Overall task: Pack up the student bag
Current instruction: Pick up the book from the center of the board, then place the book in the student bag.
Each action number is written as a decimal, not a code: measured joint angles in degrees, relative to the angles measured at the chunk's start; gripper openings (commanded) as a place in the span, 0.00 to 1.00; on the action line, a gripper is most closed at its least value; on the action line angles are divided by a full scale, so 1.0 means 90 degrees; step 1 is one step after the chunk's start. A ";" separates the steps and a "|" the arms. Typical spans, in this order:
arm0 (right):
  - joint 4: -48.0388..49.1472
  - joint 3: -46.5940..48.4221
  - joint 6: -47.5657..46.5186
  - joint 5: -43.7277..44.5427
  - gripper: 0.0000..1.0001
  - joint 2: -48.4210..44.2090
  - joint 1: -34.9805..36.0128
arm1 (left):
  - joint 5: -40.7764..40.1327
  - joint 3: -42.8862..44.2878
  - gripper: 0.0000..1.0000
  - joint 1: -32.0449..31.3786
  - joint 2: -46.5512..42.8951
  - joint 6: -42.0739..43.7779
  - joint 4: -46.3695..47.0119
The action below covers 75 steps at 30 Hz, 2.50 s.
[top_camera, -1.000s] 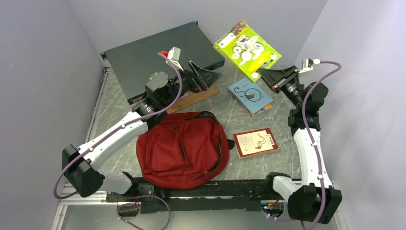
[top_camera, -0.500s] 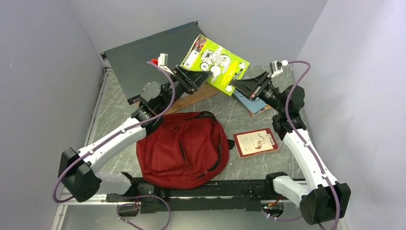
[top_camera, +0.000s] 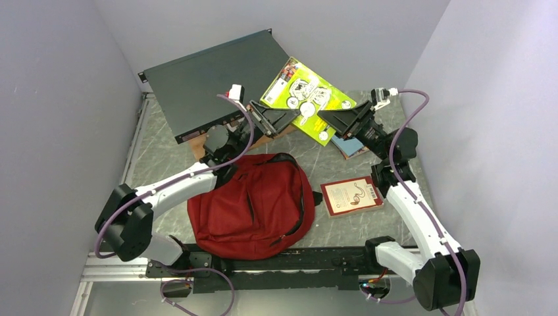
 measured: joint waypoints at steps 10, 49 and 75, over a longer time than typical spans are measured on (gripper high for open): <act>-0.1139 0.0267 -0.0780 0.0063 0.00 -0.0085 0.0005 | 0.0265 -0.0160 0.79 -0.0100 -0.0221 0.0270 -0.0571; -0.9309 0.1625 -0.5933 0.1474 0.00 -0.1593 -0.0044 | -0.3067 0.0466 0.00 -0.1734 0.0243 0.3745 -0.8641; -0.8692 0.0716 -0.5661 0.0651 0.00 0.0146 0.1200 | -0.3390 -0.2232 0.00 -0.1749 -0.3415 0.4709 -0.6028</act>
